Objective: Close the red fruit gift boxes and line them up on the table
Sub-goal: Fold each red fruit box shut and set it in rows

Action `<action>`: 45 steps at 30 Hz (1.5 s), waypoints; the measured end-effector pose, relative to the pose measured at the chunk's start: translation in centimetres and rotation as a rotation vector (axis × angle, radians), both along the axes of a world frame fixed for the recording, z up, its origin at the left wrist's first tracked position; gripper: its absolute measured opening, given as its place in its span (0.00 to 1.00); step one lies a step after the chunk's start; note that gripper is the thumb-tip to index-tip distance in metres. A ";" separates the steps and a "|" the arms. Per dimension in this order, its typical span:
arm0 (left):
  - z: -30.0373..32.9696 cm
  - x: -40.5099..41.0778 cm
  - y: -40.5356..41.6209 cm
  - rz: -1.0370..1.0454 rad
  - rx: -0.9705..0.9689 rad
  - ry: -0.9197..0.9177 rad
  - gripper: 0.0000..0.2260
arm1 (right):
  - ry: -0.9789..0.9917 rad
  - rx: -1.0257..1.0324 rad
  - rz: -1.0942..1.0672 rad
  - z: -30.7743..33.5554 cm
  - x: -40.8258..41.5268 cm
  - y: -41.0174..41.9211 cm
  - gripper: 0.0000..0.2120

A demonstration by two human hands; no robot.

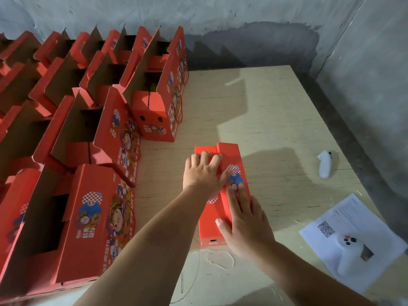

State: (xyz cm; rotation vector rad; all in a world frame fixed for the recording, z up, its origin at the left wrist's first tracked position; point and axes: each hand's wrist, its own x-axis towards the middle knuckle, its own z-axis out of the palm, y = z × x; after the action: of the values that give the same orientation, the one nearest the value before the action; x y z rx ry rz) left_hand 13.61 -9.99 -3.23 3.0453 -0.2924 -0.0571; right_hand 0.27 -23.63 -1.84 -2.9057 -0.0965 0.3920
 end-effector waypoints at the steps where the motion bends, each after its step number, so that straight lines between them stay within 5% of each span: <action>1: 0.1 0.3 0.1 -0.015 -0.004 0.003 0.30 | 0.022 0.040 -0.010 0.4 1.0 -0.3 0.41; 5: 1.0 2.7 1.1 0.007 -0.168 0.015 0.26 | -0.092 0.415 -0.262 2.4 9.7 0.3 0.28; 10: -0.1 5.1 2.1 0.075 -0.317 0.151 0.23 | 0.011 0.343 -0.146 1.3 16.5 1.5 0.29; 25: -1.5 6.7 1.0 0.362 -0.725 0.263 0.09 | -0.101 0.511 -0.210 1.1 16.9 -0.5 0.31; 38: -2.4 7.1 1.8 0.447 -0.573 0.302 0.24 | -0.111 0.341 -0.098 -1.2 16.0 0.4 0.26; 45: 1.4 -1.8 -0.3 0.358 -0.574 0.022 0.13 | 0.009 0.283 -0.045 -1.9 16.6 -0.1 0.26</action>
State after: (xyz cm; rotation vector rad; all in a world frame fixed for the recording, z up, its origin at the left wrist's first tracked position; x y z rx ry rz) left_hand 11.85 -10.26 -1.82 2.4756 0.2093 0.0156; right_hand 16.88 -23.75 -3.72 -2.6219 -0.0777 0.3518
